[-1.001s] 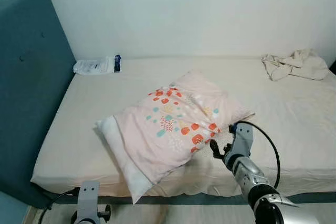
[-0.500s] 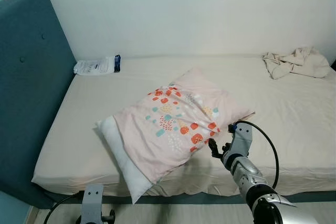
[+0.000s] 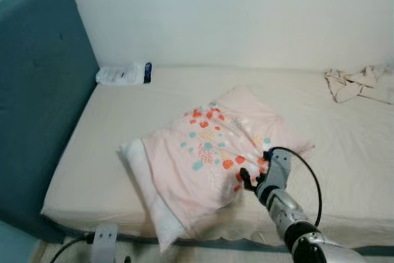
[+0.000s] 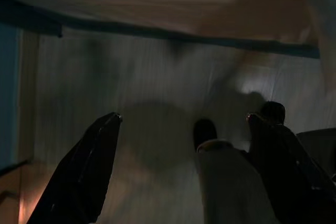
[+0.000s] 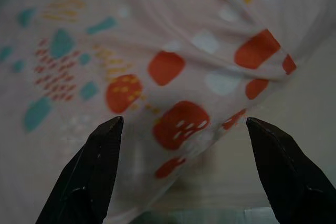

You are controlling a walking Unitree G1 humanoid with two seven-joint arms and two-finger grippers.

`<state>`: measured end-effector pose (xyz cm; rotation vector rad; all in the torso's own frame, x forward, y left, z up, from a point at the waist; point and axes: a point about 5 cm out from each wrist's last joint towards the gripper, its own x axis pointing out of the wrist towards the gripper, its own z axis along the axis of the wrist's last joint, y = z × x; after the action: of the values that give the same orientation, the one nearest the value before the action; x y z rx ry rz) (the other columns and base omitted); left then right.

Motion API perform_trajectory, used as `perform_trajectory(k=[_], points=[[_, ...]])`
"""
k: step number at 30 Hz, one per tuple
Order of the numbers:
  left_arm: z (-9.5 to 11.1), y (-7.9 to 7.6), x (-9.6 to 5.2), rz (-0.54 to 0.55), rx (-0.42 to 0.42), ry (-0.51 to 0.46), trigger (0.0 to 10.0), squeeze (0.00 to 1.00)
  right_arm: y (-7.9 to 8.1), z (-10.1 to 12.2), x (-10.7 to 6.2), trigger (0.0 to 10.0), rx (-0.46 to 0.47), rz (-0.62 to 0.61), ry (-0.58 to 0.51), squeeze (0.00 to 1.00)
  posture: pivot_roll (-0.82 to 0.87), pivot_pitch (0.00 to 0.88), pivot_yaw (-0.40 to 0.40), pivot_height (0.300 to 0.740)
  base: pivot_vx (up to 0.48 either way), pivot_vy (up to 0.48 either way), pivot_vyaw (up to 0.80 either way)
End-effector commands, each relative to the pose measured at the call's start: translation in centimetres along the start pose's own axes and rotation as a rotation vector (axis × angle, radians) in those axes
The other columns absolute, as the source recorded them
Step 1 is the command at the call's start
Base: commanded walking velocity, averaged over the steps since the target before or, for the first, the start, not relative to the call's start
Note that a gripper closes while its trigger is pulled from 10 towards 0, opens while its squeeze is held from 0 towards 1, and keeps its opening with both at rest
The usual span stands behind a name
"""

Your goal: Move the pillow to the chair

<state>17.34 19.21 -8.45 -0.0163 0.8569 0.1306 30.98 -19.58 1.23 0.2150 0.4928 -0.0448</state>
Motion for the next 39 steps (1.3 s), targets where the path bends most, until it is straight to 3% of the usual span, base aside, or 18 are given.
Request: perform_trajectory(k=[1, 15, 23, 39], points=[[-0.56, 0.12, -0.15, 0.006, -0.011, 0.017, 10.0, 0.00, 0.17, -0.47, -0.07, 10.0, -0.007, 0.005, 0.013, 0.00, -0.12, 0.094, -0.003, 0.740, 0.000, 0.000, 0.00], [-0.87, -0.31, -0.23, -0.037, 0.041, 0.029, 10.0, 0.00, -0.01, -0.76, -0.17, 10.0, -0.015, 0.008, 0.027, 0.00, -0.13, 0.088, -0.003, 0.740, 0.034, 0.000, 0.00], [-0.74, -0.25, -0.17, -0.016, 0.023, 0.030, 10.0, 0.00, 0.28, -0.68, -0.08, 10.0, -0.023, 0.020, 0.029, 0.00, -0.13, 0.082, -0.008, 0.740, 0.453, 0.000, 0.00], [-1.27, -0.63, -0.32, -0.027, 0.028, 0.046, 10.0, 0.00, 0.85, -0.66, 0.03, 10.0, -0.038, 0.040, 0.034, 0.00, -0.12, 0.083, -0.012, 0.740, 0.028, 0.000, 0.00]])
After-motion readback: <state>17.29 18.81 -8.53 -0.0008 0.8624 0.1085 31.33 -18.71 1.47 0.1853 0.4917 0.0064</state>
